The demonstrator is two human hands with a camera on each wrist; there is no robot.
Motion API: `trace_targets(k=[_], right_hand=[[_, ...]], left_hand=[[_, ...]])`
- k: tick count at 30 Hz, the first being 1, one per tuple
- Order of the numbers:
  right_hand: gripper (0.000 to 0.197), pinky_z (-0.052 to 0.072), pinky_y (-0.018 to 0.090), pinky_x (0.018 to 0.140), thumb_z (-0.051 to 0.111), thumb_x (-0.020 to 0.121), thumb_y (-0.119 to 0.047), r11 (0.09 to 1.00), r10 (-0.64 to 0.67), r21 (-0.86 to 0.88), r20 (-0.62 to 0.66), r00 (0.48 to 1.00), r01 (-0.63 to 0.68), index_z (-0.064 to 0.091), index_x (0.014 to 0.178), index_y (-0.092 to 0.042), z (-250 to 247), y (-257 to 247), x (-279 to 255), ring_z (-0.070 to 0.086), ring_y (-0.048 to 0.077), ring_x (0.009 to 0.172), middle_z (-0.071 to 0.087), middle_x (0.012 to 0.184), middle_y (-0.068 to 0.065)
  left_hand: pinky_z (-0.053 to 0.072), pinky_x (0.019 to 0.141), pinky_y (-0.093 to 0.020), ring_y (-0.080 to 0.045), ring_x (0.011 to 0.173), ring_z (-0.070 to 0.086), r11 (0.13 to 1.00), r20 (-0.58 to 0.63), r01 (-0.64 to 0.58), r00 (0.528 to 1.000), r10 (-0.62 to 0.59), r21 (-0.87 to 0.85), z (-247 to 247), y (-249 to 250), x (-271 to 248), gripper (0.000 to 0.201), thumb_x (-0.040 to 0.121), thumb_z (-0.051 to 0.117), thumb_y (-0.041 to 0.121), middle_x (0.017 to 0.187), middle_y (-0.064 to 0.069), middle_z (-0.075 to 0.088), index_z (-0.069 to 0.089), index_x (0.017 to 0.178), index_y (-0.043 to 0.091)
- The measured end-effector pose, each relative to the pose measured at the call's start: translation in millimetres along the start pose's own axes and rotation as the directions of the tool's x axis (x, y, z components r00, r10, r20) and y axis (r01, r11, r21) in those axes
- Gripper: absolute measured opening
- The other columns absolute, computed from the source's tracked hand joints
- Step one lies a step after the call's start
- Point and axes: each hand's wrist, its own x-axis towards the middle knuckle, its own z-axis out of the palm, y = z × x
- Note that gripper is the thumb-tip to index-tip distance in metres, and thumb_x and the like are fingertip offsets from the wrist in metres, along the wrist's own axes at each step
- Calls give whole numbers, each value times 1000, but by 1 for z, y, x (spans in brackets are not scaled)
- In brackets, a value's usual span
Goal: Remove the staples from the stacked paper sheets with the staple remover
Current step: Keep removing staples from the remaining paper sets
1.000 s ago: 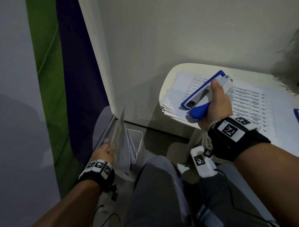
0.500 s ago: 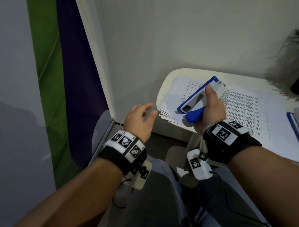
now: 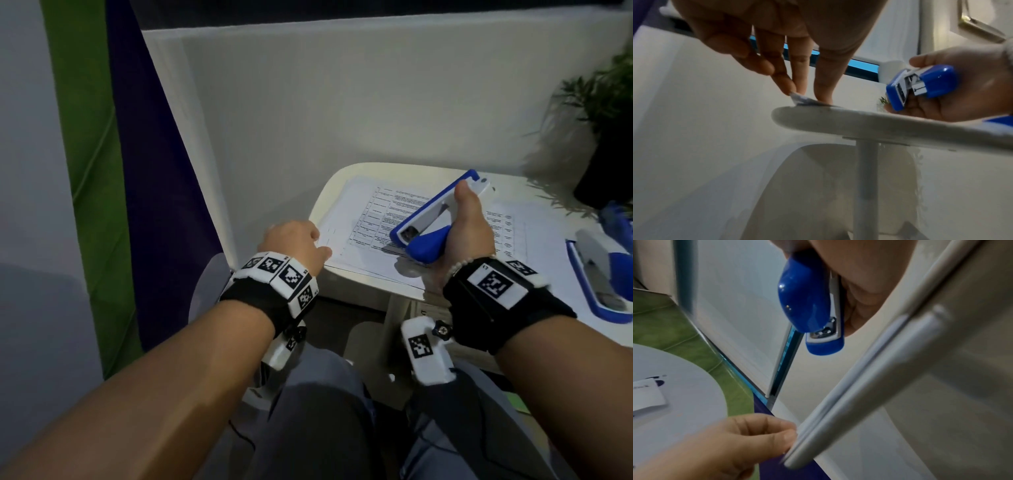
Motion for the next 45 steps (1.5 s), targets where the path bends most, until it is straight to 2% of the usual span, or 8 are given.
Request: trace_targets(k=[2, 9, 16, 24, 29, 37, 41, 45], right_hand=[[42, 39, 35, 52, 58, 80, -60, 999, -4, 33, 17, 1000, 4, 52, 91, -19, -8, 6, 1, 59, 35, 70, 58, 87, 13], [57, 51, 50, 57, 58, 66, -61, 996, -81, -41, -28, 996, 80, 59, 104, -19, -7, 13, -3, 66, 44, 93, 65, 116, 20], [29, 52, 46, 55, 54, 89, -50, 994, -82, -79, -31, 996, 79, 53, 92, -22, -11, 11, -5, 66, 41, 86, 62, 99, 14], [25, 51, 44, 56, 51, 92, -47, 992, -91, -92, -21, 996, 89, 51, 89, -22, -10, 9, -7, 64, 37, 77, 60, 90, 10], [27, 52, 45, 56, 50, 92, -49, 991, -83, -109, -10, 997, 81, 51, 92, -22, -11, 9, -6, 65, 39, 82, 61, 93, 10], [28, 53, 47, 57, 51, 90, -50, 990, -86, -115, -11, 996, 84, 53, 92, -23, -11, 12, -4, 65, 45, 94, 63, 99, 13], [30, 52, 45, 55, 51, 90, -50, 990, -82, -115, -8, 997, 81, 54, 97, -22, -12, 12, -4, 65, 44, 93, 64, 101, 15], [27, 53, 47, 58, 51, 90, -50, 992, -78, -100, -10, 997, 76, 53, 94, -23, -12, 11, -4, 64, 46, 95, 63, 97, 12]], left_hand=[[45, 88, -34, -24, 109, 50, 995, -26, -41, 999, 44, 91, 3, 6, -2, 23, 86, 57, 35, 112, 1, 60, 65, 104, 22], [49, 73, -29, -24, 91, 59, 976, 25, -3, 1000, -3, 218, 5, 18, 1, 52, 81, 57, 58, 102, -4, 64, 61, 107, 13], [41, 70, -31, -27, 95, 56, 951, 103, -12, 994, -21, 309, 0, 26, 10, 47, 78, 62, 58, 97, -3, 62, 58, 97, 16], [45, 73, -30, -25, 93, 59, 989, 116, 44, 991, -60, 139, -1, 30, 12, 51, 75, 74, 41, 107, -6, 62, 56, 112, 9], [41, 60, -27, -22, 71, 55, 991, 168, 88, 980, -103, 97, 0, 25, 18, 40, 72, 75, 44, 78, -2, 58, 54, 77, 11], [34, 51, -25, -17, 58, 46, 966, 140, 37, 987, -75, 257, 1, 25, 14, 52, 77, 65, 57, 64, -1, 49, 43, 63, 12], [43, 66, -28, -24, 86, 59, 979, 88, 2, 996, -20, 204, 2, 26, 8, 44, 79, 68, 49, 101, -5, 64, 57, 97, 10], [43, 67, -29, -25, 90, 60, 995, 65, 7, 998, -14, 102, 3, 31, 5, 44, 78, 72, 36, 104, -7, 64, 56, 108, 9]])
